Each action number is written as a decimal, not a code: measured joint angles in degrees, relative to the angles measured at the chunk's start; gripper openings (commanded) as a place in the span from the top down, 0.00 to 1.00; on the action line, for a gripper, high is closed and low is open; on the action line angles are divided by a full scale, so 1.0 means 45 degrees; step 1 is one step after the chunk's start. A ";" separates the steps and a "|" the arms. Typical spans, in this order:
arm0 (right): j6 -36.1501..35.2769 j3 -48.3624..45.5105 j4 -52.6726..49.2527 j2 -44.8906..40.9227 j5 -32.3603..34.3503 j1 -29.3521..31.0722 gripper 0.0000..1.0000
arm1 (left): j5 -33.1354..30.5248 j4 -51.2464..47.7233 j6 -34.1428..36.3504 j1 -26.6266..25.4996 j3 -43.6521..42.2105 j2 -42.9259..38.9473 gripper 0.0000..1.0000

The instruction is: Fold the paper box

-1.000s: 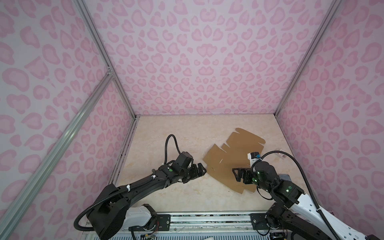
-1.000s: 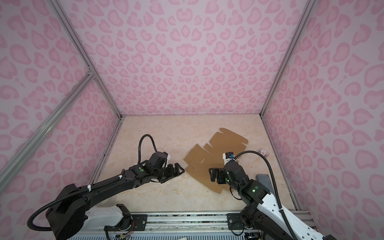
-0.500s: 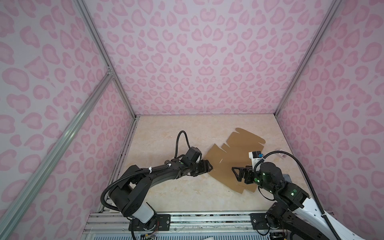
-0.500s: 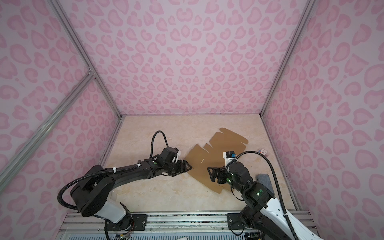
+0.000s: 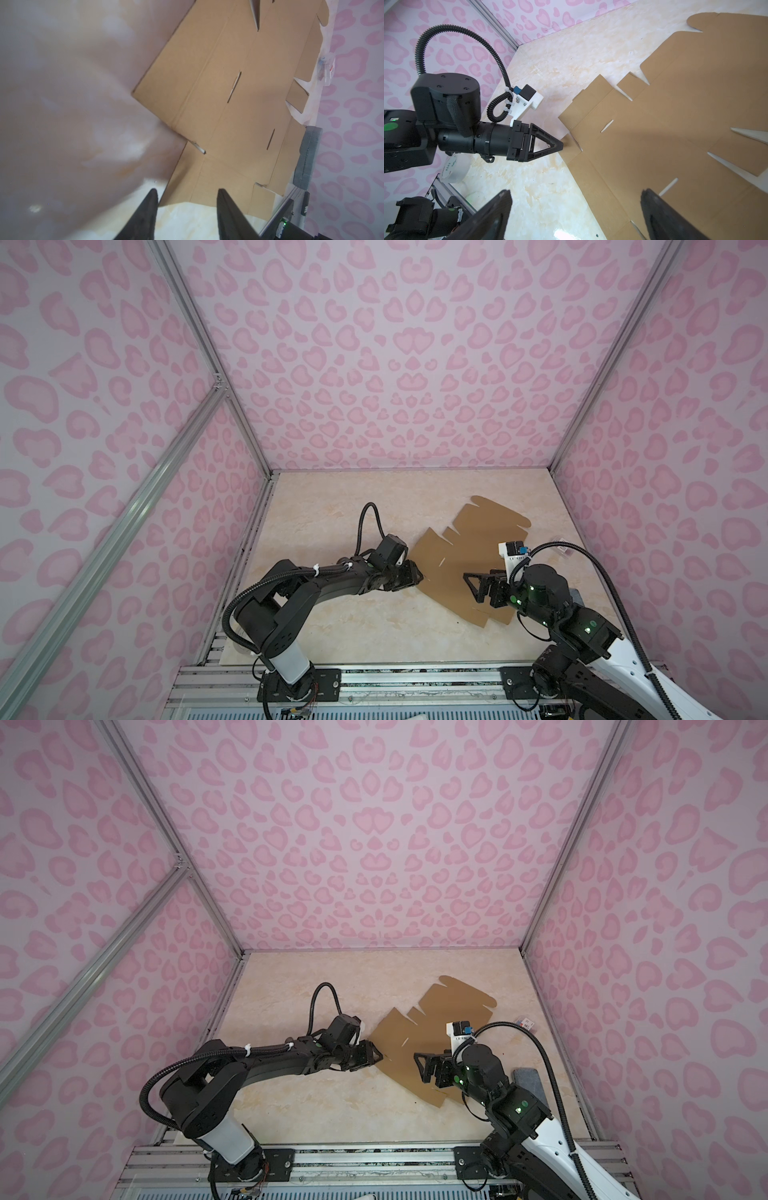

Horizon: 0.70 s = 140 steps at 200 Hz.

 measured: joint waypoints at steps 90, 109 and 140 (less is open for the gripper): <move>0.0000 -0.0121 0.0165 -0.0112 -0.0243 -0.0029 0.01 | 0.0262 0.0578 0.0000 0.0296 0.0019 0.0291 0.91; 0.0029 -0.0121 0.0277 -0.0238 -0.0189 -0.0029 0.01 | 0.0471 0.0602 0.0121 0.0461 0.0024 0.0272 0.96; 0.0083 -0.0126 0.0369 -0.0544 0.0034 -0.0078 0.01 | 0.0767 0.0005 0.0641 0.0967 0.0350 -0.0117 0.96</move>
